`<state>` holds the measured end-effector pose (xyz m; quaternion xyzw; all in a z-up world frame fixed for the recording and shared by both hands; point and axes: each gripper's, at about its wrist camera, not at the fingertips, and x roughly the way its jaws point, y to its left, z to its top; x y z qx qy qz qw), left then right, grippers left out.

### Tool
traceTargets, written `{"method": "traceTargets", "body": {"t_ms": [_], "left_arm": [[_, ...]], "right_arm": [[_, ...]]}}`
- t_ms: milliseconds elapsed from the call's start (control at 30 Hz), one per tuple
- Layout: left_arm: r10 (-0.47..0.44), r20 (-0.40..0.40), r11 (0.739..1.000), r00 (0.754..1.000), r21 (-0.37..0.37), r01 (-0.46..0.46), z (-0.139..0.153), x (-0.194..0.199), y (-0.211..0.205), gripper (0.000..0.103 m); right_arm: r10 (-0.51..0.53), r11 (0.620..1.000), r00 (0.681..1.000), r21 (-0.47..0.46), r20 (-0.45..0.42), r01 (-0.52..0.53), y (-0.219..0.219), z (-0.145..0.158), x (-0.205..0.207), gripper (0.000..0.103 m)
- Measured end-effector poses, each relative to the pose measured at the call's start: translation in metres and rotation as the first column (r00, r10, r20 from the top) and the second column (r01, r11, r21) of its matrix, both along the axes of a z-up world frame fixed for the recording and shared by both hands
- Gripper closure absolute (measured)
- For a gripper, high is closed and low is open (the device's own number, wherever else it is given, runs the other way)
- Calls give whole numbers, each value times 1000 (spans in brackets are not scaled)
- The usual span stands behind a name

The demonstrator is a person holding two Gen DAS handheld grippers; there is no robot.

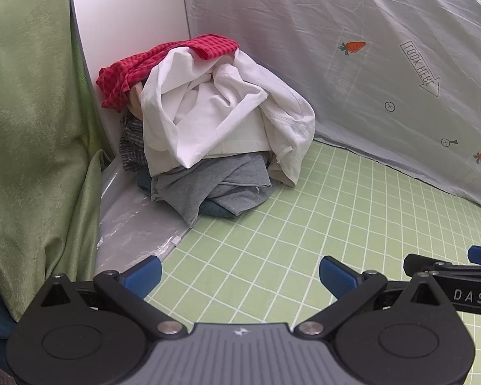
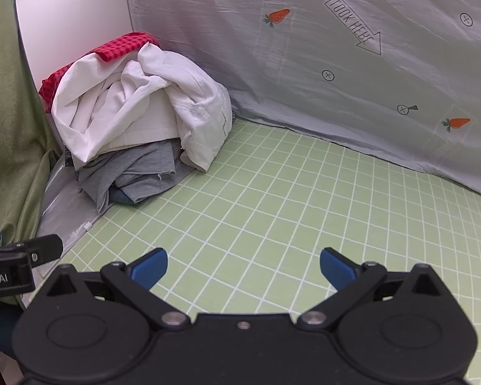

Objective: Fold clothes

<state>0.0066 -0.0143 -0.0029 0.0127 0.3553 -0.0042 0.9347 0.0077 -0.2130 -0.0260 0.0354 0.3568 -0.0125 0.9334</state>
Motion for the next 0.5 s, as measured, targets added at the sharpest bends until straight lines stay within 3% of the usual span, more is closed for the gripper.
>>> {"method": "traceTargets", "body": {"t_ms": [500], "left_arm": [[3,-10,1000,1000,3,-2,-3,3,1,0]], "right_arm": [[-2,1000,1000,2,-13,2,1,-1,3,0]]}}
